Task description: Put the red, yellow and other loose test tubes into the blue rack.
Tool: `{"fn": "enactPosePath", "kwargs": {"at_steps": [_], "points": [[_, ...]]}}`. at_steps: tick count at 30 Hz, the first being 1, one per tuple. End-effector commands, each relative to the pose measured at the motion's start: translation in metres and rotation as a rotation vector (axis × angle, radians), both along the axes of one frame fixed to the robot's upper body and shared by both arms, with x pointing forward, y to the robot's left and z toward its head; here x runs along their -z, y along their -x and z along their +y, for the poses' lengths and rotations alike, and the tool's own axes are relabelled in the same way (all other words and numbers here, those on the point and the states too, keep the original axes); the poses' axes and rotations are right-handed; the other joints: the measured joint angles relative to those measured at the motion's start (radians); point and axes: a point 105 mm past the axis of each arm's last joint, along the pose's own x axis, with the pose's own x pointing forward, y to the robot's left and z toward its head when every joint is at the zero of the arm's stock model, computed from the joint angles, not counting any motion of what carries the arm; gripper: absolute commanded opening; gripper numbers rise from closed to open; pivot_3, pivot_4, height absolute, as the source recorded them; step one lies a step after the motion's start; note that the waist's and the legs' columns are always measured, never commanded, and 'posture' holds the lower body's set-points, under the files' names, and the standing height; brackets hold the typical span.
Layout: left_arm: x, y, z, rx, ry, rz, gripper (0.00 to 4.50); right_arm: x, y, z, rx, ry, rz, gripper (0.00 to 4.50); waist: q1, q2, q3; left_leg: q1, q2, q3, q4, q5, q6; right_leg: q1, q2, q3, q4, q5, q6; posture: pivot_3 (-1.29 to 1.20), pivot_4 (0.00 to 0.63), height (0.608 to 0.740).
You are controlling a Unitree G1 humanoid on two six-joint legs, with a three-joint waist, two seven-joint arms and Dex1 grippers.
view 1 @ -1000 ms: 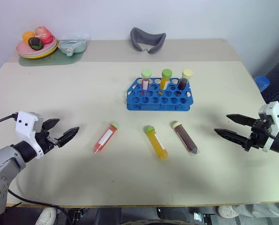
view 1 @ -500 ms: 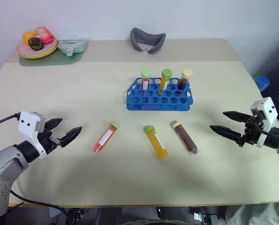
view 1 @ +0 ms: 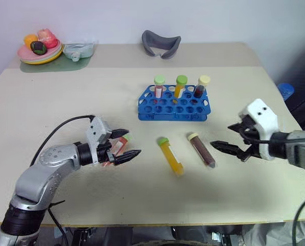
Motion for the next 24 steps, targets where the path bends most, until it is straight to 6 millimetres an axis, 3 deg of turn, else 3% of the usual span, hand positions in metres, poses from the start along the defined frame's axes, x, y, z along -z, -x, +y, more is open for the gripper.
{"fn": "enactPosePath", "kwargs": {"at_steps": [1,7,14,24], "points": [[-0.003,-0.003,-0.010,0.062,-0.006,-0.048,4.50,0.010,-0.012,0.008,0.060,0.029,0.018,4.47,0.000,0.000,0.000,-0.001,0.000,0.000,0.000,0.000,0.000,-0.001,0.000,0.000,0.000,0.000,0.000,0.00,0.150,0.740],[-0.003,0.002,-0.023,0.105,0.012,-0.071,4.50,0.022,-0.037,0.020,0.157,0.044,0.111,4.47,-0.005,0.000,0.000,-0.009,0.000,0.000,0.003,0.000,0.000,-0.008,-0.001,0.000,0.002,0.000,0.000,0.00,0.150,0.740],[-0.003,0.020,-0.035,0.148,0.011,-0.092,4.50,0.027,-0.034,0.034,0.233,0.052,0.221,4.47,-0.002,0.000,0.000,-0.015,0.000,-0.001,0.004,0.000,0.000,-0.013,-0.001,-0.001,0.003,0.000,0.000,0.00,0.150,0.740],[0.000,0.030,-0.039,0.168,-0.006,-0.101,4.50,0.037,-0.039,0.036,0.258,0.125,0.250,4.47,-0.002,0.001,0.000,-0.014,0.000,-0.001,0.004,0.000,0.001,-0.014,0.000,-0.001,0.004,0.000,0.000,0.00,0.150,0.740]]}}
